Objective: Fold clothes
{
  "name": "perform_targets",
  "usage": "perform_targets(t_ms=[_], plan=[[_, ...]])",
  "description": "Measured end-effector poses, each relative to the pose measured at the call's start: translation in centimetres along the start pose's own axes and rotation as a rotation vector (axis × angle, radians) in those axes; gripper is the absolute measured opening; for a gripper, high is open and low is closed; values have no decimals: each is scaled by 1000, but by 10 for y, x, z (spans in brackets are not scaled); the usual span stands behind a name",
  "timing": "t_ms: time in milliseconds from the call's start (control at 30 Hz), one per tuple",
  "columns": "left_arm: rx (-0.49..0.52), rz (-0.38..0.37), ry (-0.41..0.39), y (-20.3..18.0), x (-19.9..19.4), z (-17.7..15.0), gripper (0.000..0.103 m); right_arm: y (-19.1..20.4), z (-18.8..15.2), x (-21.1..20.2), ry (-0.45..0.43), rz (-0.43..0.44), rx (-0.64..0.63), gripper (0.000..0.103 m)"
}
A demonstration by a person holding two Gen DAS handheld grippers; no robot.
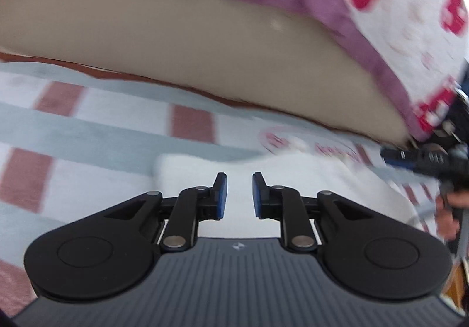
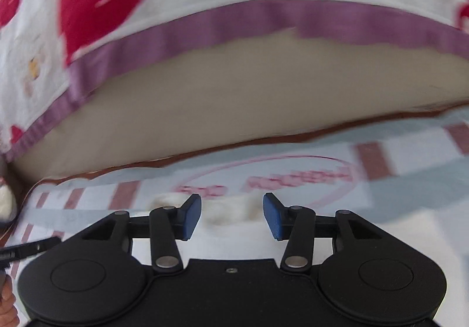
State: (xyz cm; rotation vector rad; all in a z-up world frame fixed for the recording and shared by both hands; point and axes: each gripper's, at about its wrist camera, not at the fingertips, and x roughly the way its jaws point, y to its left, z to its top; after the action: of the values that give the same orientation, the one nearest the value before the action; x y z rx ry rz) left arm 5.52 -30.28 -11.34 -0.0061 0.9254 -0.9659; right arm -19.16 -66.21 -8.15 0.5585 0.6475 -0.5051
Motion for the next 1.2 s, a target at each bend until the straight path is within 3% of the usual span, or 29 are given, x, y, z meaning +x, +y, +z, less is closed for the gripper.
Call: perform_targets(t_ms=[100,133,167,267,333,433,467,533,567,600,700,767,867,933,967,1033,1100,1200], plan=[[41,142,147,-6,27,-11,18,-36,-5,-17,41,-153,-17,53],[58,211,178,-3,36,-16,17,-47,-7,-21,55,-195,-25,53],[66,234,178,0,39,-20,16,-56,-10,-24,67,-211,-32,53],[56,225,161,4,36,-21,16,-79,-17,-25,90,-238,-63,56],[58,230,158,5,35,-21,16,-92,-18,-16,122,-238,-69,68],[80,245,155,2,35,-21,16,-109,-18,-3,176,-227,-26,75],[95,254,156,0,36,-21,16,-115,-19,0,170,-209,4,84],[125,270,155,-5,39,-22,15,-127,-23,4,157,-171,63,83],[135,275,154,-6,39,-23,15,-132,-25,5,146,-141,92,57],[141,279,153,-7,39,-23,15,-131,-27,2,115,-111,100,13],[149,283,151,-8,39,-23,15,-119,-31,-20,-40,-169,26,8],[149,283,151,-7,39,-23,16,-117,-28,-27,-59,-246,-18,8],[159,295,153,-10,39,-23,16,-124,-29,-16,0,-263,5,9],[172,320,154,-14,38,-23,17,-122,-30,-11,23,-314,33,20],[187,335,148,-19,35,-24,18,-118,-30,-15,26,-347,46,31],[217,343,120,-33,21,-26,22,-109,-30,-35,30,-349,66,43],[238,303,78,-52,2,-30,25,-99,-37,-67,24,-236,96,50],[234,150,60,-88,-22,-47,31,-76,-63,-105,65,1,130,52]])
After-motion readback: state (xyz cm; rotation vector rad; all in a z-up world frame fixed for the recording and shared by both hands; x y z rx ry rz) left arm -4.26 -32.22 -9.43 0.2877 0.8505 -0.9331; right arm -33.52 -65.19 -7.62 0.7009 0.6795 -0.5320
